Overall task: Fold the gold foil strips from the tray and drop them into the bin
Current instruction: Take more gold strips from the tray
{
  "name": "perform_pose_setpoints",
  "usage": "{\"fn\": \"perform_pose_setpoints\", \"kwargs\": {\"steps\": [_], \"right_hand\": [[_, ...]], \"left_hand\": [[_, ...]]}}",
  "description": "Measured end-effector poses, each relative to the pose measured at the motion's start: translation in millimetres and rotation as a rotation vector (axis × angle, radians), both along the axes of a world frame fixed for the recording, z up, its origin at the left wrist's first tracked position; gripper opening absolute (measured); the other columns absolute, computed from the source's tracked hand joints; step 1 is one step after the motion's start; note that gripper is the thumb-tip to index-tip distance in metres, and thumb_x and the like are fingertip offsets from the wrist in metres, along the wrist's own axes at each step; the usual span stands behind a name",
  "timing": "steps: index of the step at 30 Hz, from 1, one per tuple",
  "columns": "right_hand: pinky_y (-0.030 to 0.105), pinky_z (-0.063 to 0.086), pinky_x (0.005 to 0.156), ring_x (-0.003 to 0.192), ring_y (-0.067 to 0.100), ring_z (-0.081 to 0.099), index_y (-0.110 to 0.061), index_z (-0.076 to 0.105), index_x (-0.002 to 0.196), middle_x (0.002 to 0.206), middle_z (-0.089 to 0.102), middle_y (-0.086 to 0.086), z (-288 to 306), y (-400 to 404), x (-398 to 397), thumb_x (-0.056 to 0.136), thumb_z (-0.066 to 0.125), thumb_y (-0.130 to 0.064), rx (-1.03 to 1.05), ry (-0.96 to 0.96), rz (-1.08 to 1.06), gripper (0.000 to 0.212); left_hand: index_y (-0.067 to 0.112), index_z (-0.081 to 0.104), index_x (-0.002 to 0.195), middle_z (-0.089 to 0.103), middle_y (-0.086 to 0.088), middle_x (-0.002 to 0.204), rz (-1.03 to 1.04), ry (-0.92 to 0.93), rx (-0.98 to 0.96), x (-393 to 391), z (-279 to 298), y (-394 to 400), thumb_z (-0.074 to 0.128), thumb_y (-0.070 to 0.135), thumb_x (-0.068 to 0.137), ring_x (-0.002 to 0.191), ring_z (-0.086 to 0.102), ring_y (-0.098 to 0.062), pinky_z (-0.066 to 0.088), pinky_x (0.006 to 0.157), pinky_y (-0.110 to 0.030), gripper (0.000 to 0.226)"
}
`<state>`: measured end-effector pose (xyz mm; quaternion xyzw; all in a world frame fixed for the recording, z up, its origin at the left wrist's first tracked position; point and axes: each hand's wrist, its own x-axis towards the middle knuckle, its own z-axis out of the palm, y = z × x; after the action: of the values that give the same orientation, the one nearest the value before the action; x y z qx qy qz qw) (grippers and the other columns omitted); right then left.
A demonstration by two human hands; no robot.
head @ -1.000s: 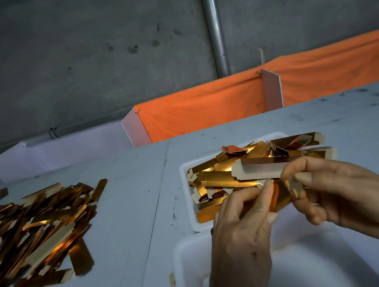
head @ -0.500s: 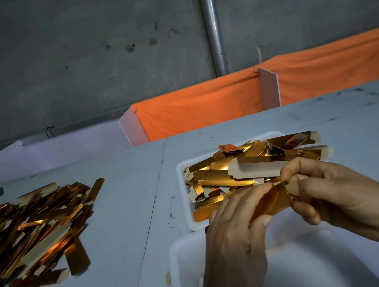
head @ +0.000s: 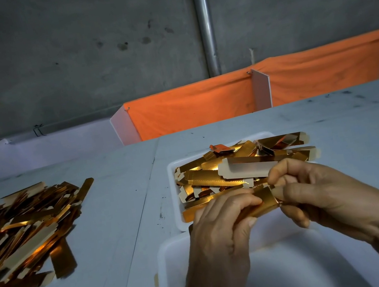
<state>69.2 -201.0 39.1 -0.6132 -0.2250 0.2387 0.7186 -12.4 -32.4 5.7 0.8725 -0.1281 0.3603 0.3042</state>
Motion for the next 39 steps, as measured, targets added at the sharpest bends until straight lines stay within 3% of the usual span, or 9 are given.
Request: {"fn": "perform_pose_setpoints", "kwargs": {"steps": [5,10,17,21,24,28,36,39], "right_hand": [[0.022,0.041,0.043,0.041,0.017,0.049,-0.003,0.054,0.093,0.054,0.051,0.007,-6,-2,5,0.087,0.056,0.008,-0.117,-0.139,-0.008,0.012],[0.022,0.045,0.045,0.046,0.019,0.055,-0.010,0.065,0.084,0.059,0.054,0.012,0,-7,4,0.078,0.060,-0.011,-0.004,-0.043,0.092,0.008],[0.020,0.044,0.045,0.045,0.014,0.049,-0.012,0.072,0.088,0.061,0.049,0.007,0,-4,3,0.077,0.067,-0.018,0.140,0.060,0.161,0.014],[0.020,0.043,0.043,0.042,0.013,0.047,-0.011,0.072,0.087,0.059,0.048,0.005,-1,-4,2,0.056,0.091,-0.034,0.151,0.047,0.170,0.043],[0.019,0.042,0.044,0.043,0.013,0.046,-0.012,0.071,0.083,0.058,0.048,0.005,-2,-2,2,0.061,0.087,-0.037,0.097,-0.027,0.128,0.037],[0.020,0.044,0.048,0.047,0.014,0.049,-0.012,0.071,0.083,0.060,0.051,0.005,-4,-1,3,0.050,0.091,-0.046,0.110,-0.044,0.131,0.051],[0.021,0.046,0.048,0.048,0.013,0.052,-0.013,0.071,0.085,0.060,0.053,0.003,-4,-1,1,0.048,0.094,-0.035,0.163,0.030,0.190,0.049],[0.024,0.048,0.048,0.050,0.019,0.056,-0.001,0.063,0.097,0.064,0.054,0.011,-6,1,1,0.048,0.093,-0.043,0.102,0.125,0.177,0.072]], "left_hand": [[0.022,0.068,0.112,0.066,0.009,0.115,0.006,-0.048,0.143,0,0,1,0.059,0.009,0.086,0.108,0.057,-0.005,0.051,0.085,-0.035,0.031],[0.022,0.067,0.116,0.063,0.010,0.120,-0.071,0.029,0.024,-2,1,4,0.055,0.011,0.089,0.113,0.055,-0.004,0.052,0.088,-0.039,0.032],[0.034,0.064,0.116,0.062,0.021,0.120,-0.166,0.156,-0.208,-4,6,5,0.057,0.016,0.088,0.116,0.053,0.000,0.042,0.094,-0.012,0.035],[0.036,0.065,0.114,0.062,0.022,0.119,-0.212,0.222,-0.272,-4,7,6,0.058,0.017,0.087,0.117,0.053,-0.001,0.040,0.093,-0.010,0.034],[0.046,0.065,0.110,0.061,0.028,0.117,-0.226,0.286,-0.321,-5,8,7,0.058,0.022,0.086,0.116,0.053,0.003,0.040,0.092,-0.008,0.035],[0.058,0.057,0.111,0.061,0.032,0.112,-0.242,0.359,-0.363,-6,11,7,0.056,0.029,0.084,0.113,0.052,0.006,0.040,0.089,-0.007,0.039],[0.055,0.058,0.110,0.062,0.029,0.109,-0.254,0.375,-0.397,-7,13,6,0.057,0.030,0.082,0.110,0.054,0.004,0.043,0.086,-0.009,0.038],[0.062,0.046,0.114,0.058,0.032,0.113,-0.196,0.382,-0.410,-7,14,1,0.059,0.034,0.079,0.115,0.051,0.003,0.045,0.091,-0.015,0.047]]}}
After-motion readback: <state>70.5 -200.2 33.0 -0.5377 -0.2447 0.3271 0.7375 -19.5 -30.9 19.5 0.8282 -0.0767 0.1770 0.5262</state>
